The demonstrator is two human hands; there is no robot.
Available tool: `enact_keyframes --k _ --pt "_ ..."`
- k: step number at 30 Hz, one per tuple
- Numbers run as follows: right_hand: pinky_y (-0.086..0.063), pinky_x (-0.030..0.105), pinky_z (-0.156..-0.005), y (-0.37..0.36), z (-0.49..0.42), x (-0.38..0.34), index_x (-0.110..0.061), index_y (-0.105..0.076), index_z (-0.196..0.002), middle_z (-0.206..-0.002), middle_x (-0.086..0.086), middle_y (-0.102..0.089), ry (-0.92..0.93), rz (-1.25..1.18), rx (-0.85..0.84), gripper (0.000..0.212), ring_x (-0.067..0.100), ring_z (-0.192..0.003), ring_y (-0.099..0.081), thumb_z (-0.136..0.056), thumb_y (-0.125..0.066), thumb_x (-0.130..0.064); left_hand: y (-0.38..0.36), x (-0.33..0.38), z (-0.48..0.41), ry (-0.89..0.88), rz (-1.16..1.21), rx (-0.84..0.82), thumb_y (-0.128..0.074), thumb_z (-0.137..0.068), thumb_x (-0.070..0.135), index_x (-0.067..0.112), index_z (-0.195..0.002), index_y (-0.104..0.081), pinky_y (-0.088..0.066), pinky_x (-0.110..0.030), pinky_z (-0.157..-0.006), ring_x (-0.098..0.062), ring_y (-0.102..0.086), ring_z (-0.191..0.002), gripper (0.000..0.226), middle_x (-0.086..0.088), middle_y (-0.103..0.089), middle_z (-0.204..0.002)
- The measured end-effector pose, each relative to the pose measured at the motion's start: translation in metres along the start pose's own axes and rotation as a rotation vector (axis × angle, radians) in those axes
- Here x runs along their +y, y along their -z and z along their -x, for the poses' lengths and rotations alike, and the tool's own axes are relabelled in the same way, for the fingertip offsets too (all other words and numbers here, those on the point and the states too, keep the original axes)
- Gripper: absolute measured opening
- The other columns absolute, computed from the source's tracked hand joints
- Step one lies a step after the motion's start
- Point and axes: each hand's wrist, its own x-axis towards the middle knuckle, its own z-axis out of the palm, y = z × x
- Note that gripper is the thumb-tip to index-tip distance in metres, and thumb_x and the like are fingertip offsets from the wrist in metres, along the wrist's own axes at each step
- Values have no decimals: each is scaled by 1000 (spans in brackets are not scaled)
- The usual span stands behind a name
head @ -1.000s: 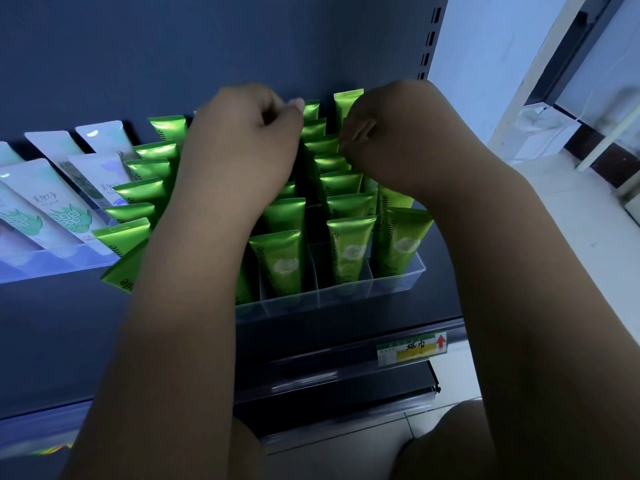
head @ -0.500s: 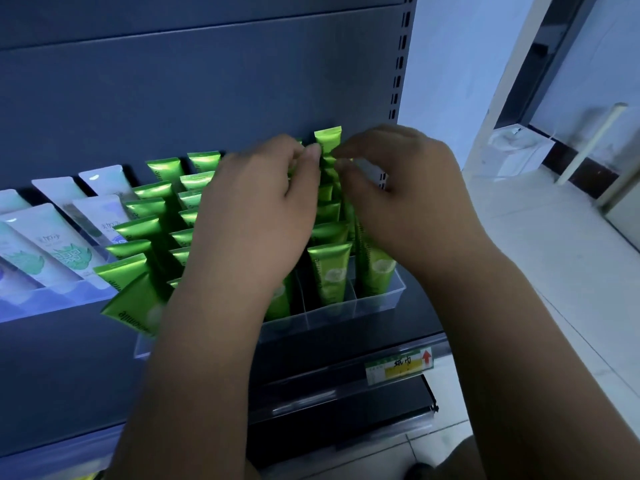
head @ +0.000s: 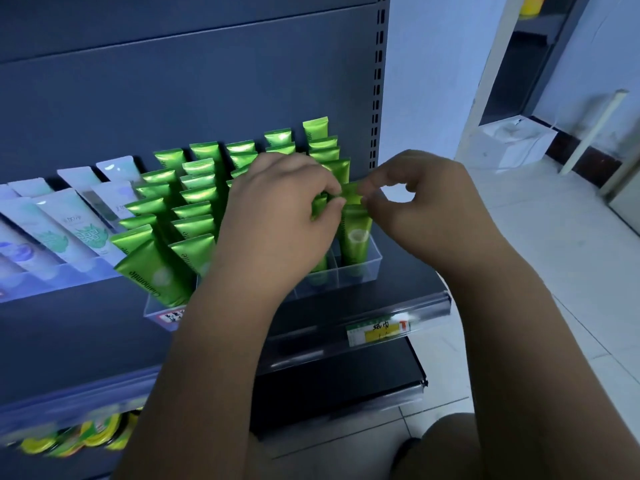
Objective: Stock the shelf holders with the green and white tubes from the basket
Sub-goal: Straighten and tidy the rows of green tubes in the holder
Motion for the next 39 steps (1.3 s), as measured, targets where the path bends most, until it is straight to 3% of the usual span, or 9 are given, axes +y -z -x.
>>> enact_keyframes --k 2,5,7,19,27,39 --pt "-48 13 -79 -2 5 1 -22 -80 -93 -95 -8 -73 -11 15 -25 16 6 -90 -63 -84 -70 -13 -2 3 2 22 -32 -13 -67 -89 33 24 -96 -77 -49 -51 -93 -25 -57 -107 16 11 -71 -104" --pt "-56 32 -85 -5 9 2 -18 -81 -95 -91 -3 -75 -14 35 -49 18 12 -86 -67 -87 -67 -10 -4 8 5 56 -70 -50 -70 -89 26 23 -92 -76 -49 -52 -91 -27 -55 -108 8 9 -70 -101" --pt "-56 36 -84 -5 11 3 -18 -80 -96 -90 -1 -76 -12 34 -36 16 15 -84 -68 -90 -67 -11 -5 13 6 66 -80 -74 -69 -90 23 24 -92 -75 -49 -52 -91 -26 -54 -109 7 10 -70 -101" --pt "-57 40 -82 -2 12 8 -21 -80 -97 -93 -1 -76 16 51 -15 15 18 -84 -68 -93 -66 -15 -17 24 8 116 -121 -7 -69 -89 19 22 -85 -70 -49 -48 -87 -27 -57 -105 5 10 -65 -87" --pt "-56 34 -82 -10 8 10 -24 -80 -100 -95 -6 -74 29 53 -18 17 13 -87 -67 -93 -65 -17 -16 15 12 132 -66 9 -67 -87 21 24 -85 -71 -50 -51 -88 -26 -56 -108 5 8 -69 -90" --pt "-57 41 -80 -8 6 12 -19 -80 -98 -93 2 -75 44 112 -10 17 22 -86 -68 -93 -64 -15 -17 14 10 104 -32 -11 -68 -89 19 22 -86 -73 -48 -49 -90 -26 -54 -107 6 9 -70 -92"
